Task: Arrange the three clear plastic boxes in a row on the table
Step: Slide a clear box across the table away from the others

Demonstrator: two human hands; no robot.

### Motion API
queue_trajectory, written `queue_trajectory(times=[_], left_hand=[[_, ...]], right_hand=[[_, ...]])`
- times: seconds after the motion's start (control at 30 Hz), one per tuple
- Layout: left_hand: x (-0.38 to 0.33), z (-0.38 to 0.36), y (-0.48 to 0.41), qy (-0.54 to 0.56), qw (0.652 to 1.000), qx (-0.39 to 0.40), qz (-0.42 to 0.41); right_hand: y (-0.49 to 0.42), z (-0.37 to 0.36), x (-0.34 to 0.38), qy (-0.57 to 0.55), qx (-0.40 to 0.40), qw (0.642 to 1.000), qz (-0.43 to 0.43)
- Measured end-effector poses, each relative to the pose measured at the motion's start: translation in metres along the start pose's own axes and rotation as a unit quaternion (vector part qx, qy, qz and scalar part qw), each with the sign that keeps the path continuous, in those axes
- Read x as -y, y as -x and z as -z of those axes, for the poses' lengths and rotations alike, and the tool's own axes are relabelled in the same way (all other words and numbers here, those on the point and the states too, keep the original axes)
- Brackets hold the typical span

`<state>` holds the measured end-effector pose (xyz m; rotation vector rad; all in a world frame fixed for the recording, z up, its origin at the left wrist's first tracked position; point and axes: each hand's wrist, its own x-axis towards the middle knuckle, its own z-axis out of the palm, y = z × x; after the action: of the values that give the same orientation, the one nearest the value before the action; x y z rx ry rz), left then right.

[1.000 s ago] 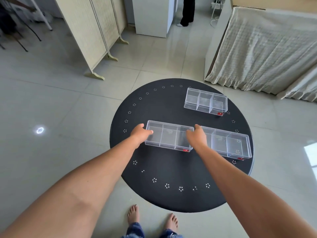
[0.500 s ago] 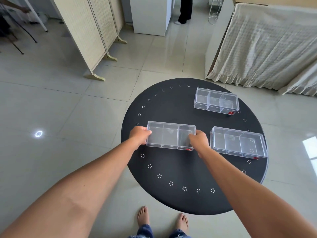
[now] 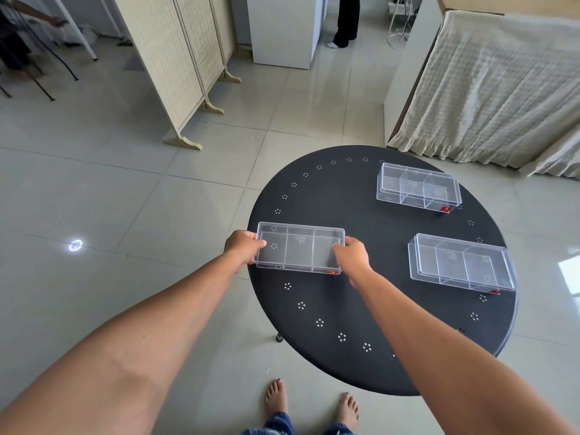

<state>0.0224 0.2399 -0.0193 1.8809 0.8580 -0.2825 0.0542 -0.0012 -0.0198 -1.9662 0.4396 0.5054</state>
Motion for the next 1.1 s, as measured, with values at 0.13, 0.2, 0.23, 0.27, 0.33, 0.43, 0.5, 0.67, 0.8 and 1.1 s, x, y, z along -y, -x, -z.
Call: queue_trajectory(times=[0.13, 0.2, 0.23, 0.27, 0.33, 0.43, 0.5, 0.67, 0.8, 1.1], left_hand=[[0.004, 0.002, 0.0, 0.001, 1.0, 0.007, -0.004], [0.006, 0.002, 0.0, 0.001, 1.0, 0.01, -0.007], [0.007, 0.002, 0.0, 0.001, 1.0, 0.012, -0.009], [0.008, 0.002, -0.001, 0.001, 1.0, 0.014, -0.012], [0.01, 0.001, -0.001, 0.0, 1.0, 0.022, -0.014], [0.011, -0.001, -0.002, 0.003, 0.999, 0.03, -0.017], [0.012, -0.002, -0.002, 0.003, 0.999, 0.03, -0.018], [0.011, -0.002, -0.003, -0.003, 0.999, 0.033, -0.018], [0.01, -0.001, -0.005, -0.008, 0.999, 0.037, -0.015], [-0.019, -0.002, -0.001, -0.134, 0.986, -0.047, -0.087]], right_hand=[[0.001, -0.005, -0.001, 0.002, -0.007, 1.0, -0.002], [0.001, -0.006, -0.002, 0.004, -0.011, 1.0, 0.0], [0.001, -0.006, -0.003, 0.005, -0.013, 1.0, 0.001], [0.001, -0.006, -0.003, 0.007, -0.014, 1.0, 0.001], [0.001, -0.007, -0.004, 0.008, -0.02, 1.0, 0.0], [0.003, -0.007, -0.005, 0.01, -0.028, 1.0, -0.004], [0.003, -0.007, -0.006, 0.014, -0.028, 0.999, -0.006], [0.002, -0.007, -0.007, 0.024, -0.03, 0.999, 0.0], [0.0, -0.008, -0.007, 0.026, -0.037, 0.999, 0.0], [-0.002, 0.006, 0.002, 0.046, -0.087, 0.995, 0.0]])
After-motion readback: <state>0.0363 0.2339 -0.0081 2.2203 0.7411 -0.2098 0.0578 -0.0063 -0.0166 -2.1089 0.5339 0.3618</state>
